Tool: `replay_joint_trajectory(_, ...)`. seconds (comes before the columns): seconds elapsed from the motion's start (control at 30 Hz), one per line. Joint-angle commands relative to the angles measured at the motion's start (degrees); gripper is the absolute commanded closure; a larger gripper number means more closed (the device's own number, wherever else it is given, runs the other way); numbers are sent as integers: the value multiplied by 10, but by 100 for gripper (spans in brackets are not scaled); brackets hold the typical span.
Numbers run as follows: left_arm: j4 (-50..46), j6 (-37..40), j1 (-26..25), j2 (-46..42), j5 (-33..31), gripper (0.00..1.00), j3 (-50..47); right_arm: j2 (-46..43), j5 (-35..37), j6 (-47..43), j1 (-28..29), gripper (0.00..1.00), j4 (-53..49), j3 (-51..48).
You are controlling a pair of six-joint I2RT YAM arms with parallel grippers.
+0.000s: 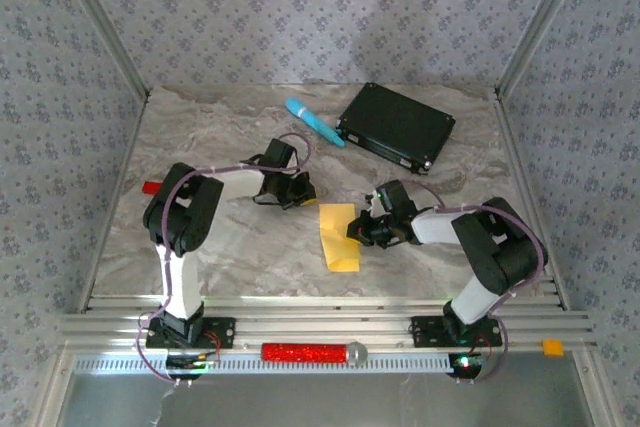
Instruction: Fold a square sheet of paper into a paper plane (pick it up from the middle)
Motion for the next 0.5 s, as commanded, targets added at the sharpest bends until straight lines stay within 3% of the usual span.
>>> replay_joint_trajectory(0.0, -34, 5, -1, -55, -19, 100, 6, 30, 82, 13, 4, 100, -103, -34)
replay_joint_trajectory(0.3, 7, -23, -74, -84, 111, 100, -49, 21, 96, 34, 6, 100, -81, -40)
replay_joint_trajectory(0.47, 8, -23, -92, -75, 122, 100, -72, 18, 100, 39, 6, 100, -81, -45)
